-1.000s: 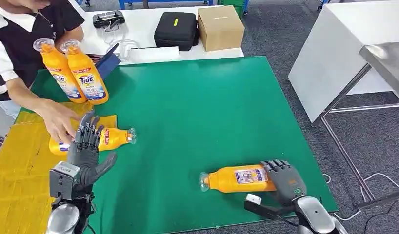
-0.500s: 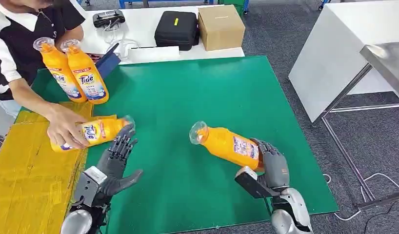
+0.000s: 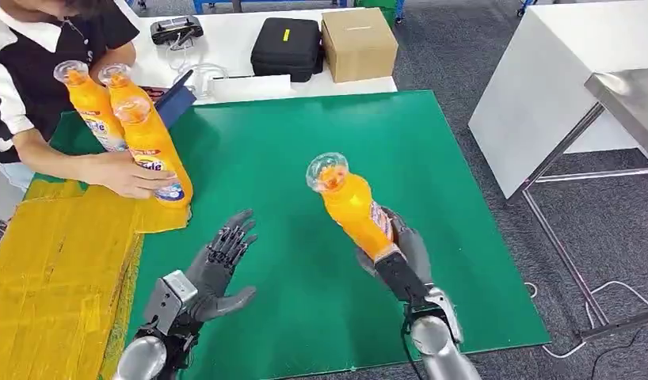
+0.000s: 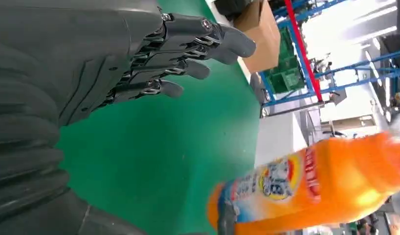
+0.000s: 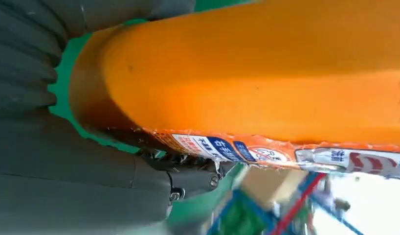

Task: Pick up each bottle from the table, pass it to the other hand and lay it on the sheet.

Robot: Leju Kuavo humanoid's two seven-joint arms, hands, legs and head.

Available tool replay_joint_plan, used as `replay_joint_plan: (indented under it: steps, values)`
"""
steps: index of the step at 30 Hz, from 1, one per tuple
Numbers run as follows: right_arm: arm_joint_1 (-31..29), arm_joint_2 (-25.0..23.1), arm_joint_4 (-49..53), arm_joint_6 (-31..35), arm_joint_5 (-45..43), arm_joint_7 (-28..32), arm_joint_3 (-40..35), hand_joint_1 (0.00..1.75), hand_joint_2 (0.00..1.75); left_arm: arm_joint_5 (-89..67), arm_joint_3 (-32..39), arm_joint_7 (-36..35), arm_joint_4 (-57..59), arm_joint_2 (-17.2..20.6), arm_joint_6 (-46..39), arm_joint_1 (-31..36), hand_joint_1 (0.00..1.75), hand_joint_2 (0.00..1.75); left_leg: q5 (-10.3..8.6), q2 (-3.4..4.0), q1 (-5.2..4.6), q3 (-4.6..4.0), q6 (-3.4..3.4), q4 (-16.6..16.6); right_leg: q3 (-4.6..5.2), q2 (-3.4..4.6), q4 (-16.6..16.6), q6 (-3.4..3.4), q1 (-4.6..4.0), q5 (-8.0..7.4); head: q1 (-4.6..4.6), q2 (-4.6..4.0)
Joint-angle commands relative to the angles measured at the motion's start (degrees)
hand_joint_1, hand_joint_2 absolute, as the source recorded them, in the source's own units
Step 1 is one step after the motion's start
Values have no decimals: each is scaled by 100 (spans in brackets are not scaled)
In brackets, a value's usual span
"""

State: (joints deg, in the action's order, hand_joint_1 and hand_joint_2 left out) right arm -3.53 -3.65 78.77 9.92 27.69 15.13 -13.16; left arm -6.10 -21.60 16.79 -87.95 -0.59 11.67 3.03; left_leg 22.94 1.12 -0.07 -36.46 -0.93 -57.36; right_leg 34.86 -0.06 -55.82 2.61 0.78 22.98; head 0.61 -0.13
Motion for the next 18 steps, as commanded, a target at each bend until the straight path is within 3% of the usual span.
replay_joint_plan:
  steps: [1, 4, 18]
  values:
    - [-805, -617, -1580, -723, -672, 291, -1447, 175, 175, 123, -448, -11, 782, 27, -45, 805, 0, 175, 14, -1, 11, 45, 13, 2, -41, 10, 3, -17, -9, 10, 0, 0]
    - [-839, -691, -1760, -754, -699, 292, -1787, 175, 175, 145, -463, -15, 855, -4, -98, 918, 0, 175, 7, -1, 13, 34, 10, 3, -32, 6, 5, -12, -10, 8, 0, 0]
    - [-885, -611, -1774, -855, -805, 303, -2068, 175, 175, 146, -453, -9, 927, -28, -239, 960, 0, 175, 11, -16, 10, 39, 10, -1, -41, -6, 1, -14, -7, 16, 0, 0]
